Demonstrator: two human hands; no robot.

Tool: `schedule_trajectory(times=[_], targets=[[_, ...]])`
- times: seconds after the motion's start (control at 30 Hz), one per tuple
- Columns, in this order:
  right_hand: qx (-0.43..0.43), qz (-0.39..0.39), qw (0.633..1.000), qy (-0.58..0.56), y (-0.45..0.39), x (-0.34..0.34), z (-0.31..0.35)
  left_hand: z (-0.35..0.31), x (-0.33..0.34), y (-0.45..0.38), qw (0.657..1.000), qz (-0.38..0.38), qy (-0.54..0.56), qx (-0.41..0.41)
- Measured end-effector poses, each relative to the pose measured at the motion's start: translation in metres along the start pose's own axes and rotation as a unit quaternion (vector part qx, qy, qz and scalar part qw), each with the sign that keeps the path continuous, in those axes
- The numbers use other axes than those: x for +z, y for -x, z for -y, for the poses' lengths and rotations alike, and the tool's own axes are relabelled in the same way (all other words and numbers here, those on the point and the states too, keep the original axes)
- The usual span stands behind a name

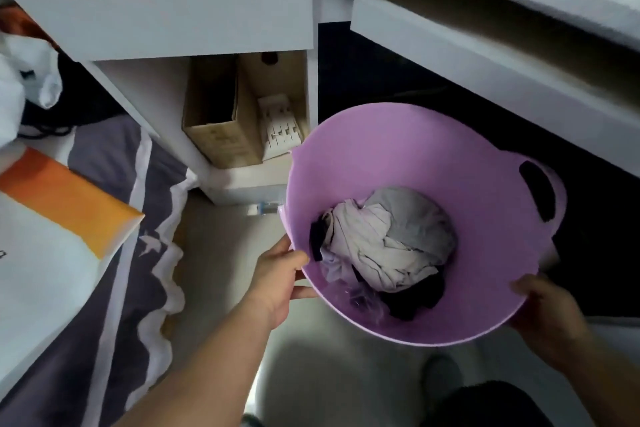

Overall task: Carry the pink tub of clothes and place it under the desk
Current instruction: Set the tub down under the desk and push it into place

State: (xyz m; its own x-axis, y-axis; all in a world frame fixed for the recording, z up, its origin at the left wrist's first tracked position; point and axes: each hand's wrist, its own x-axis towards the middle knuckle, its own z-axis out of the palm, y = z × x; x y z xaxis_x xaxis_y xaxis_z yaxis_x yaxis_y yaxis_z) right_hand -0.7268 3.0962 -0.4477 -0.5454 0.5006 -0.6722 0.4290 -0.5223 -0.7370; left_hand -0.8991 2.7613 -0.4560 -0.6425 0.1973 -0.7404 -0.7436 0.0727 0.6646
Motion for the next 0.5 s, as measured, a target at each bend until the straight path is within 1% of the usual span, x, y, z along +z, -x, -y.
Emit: schedule_trajectory(times=[0.2,0.37,0.5], targets=[[-0.044,-0.007,0.999,-0.018,-0.065,-0.011,0.006,-0.003,0.039,-0.076,0.999,0.005,-0.004,0.043],[-0.062,-0.017,0.998,-0.017,-0.113,-0.007,0.013,-0.009,0.059,-0.127,0.998,0.011,-0.015,0.059],[-0.074,-0.016,0.997,-0.020,-0.153,0.001,0.018,-0.012,0.071,-0.165,0.997,0.012,-0.004,0.072]])
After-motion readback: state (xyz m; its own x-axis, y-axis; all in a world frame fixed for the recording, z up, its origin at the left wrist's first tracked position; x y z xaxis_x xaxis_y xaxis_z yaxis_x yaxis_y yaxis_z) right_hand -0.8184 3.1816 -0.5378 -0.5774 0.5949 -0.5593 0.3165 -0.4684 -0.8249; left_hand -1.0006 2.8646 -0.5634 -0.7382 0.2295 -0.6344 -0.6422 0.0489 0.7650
